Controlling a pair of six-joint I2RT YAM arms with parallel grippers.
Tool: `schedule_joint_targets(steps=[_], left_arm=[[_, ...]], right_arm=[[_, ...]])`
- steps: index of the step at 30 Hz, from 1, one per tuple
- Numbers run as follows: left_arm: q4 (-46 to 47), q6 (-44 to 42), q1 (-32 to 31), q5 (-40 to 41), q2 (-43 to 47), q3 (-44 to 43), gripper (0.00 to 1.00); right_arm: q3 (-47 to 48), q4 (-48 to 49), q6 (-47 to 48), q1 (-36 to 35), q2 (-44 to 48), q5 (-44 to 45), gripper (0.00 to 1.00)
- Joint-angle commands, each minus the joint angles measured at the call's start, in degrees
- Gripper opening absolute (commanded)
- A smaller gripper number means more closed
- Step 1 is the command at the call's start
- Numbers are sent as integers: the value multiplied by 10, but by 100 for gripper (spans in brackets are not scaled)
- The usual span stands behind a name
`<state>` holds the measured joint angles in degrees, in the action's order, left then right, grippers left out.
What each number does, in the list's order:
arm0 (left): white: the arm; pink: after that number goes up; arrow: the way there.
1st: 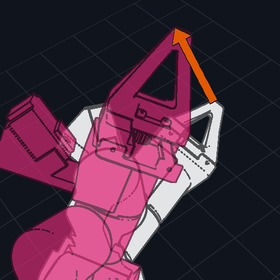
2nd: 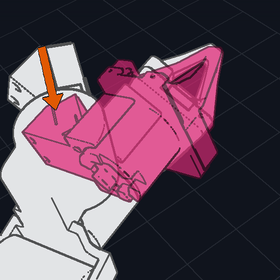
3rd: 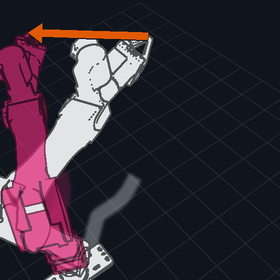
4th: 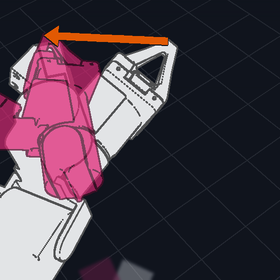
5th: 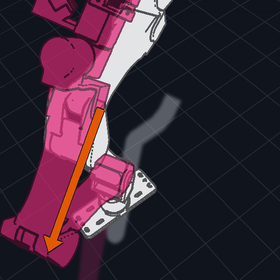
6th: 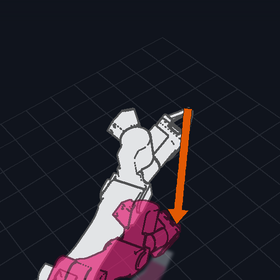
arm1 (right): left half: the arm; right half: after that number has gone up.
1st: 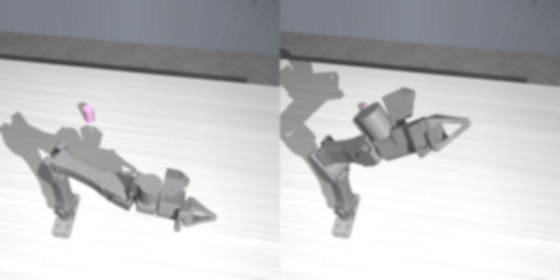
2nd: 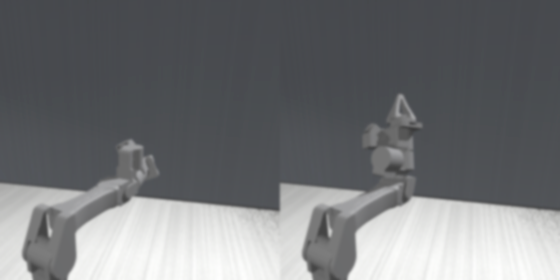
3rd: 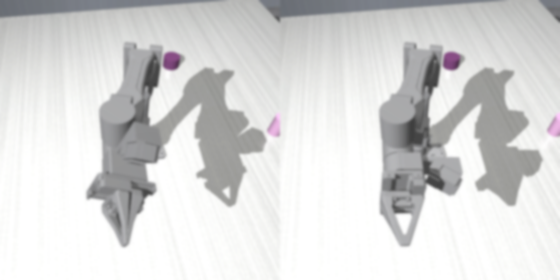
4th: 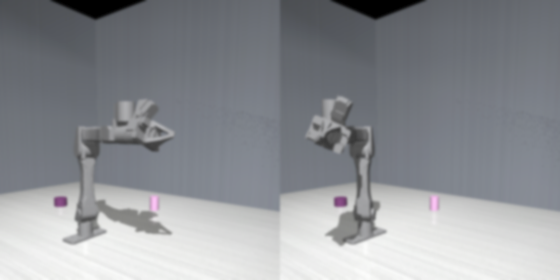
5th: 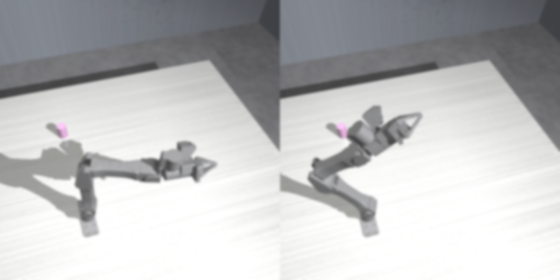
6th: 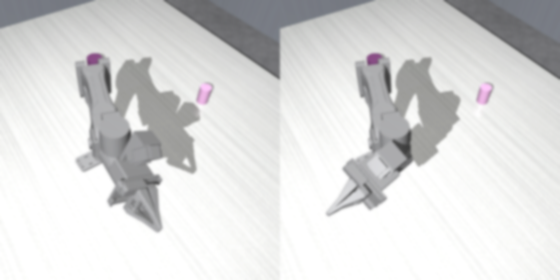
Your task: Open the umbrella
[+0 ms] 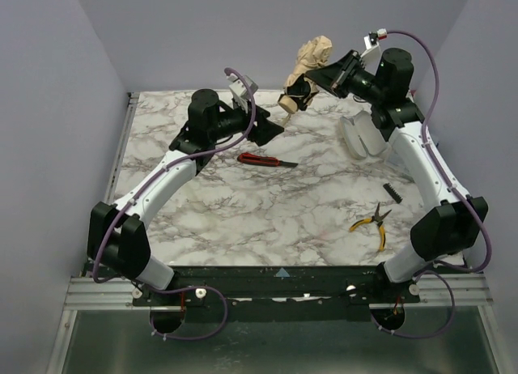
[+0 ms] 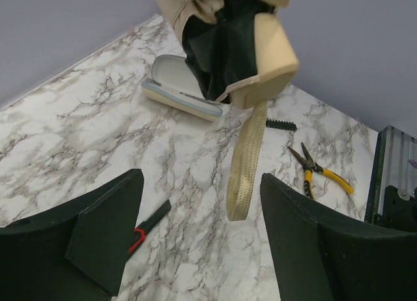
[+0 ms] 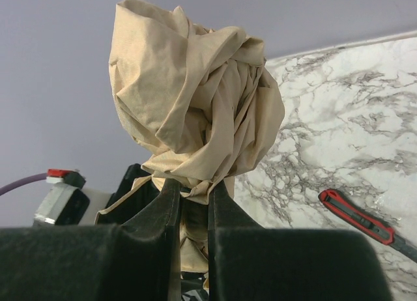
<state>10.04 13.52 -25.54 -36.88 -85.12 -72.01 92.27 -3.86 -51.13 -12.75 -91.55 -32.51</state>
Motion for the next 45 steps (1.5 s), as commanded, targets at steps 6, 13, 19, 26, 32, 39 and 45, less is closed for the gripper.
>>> schedule_joint_targets(steps=[6, 13, 19, 26, 32, 39, 45], left_arm=[[-6, -3, -16, -21, -15, -15, 30], [5, -21, -18, -37, 14, 19, 0], [-24, -63, -19, -50, 49, 72, 0], [-45, -93, -19, -52, 86, 114, 0], [-62, -118, -19, -64, 104, 137, 0], [-99, -175, -20, -76, 129, 169, 0], [-140, -214, -24, -77, 137, 195, 0]], right_arm=[[7, 44, -13, -2, 37, -20, 1], [25, 40, 25, -1, 34, 6, 1], [78, 40, 46, 18, 8, 36, 0], [110, 41, 78, 26, -5, 39, 1], [116, 56, 97, 26, -9, 42, 0], [137, 65, 120, 29, -18, 61, 0], [144, 77, 123, 35, -24, 77, 0]])
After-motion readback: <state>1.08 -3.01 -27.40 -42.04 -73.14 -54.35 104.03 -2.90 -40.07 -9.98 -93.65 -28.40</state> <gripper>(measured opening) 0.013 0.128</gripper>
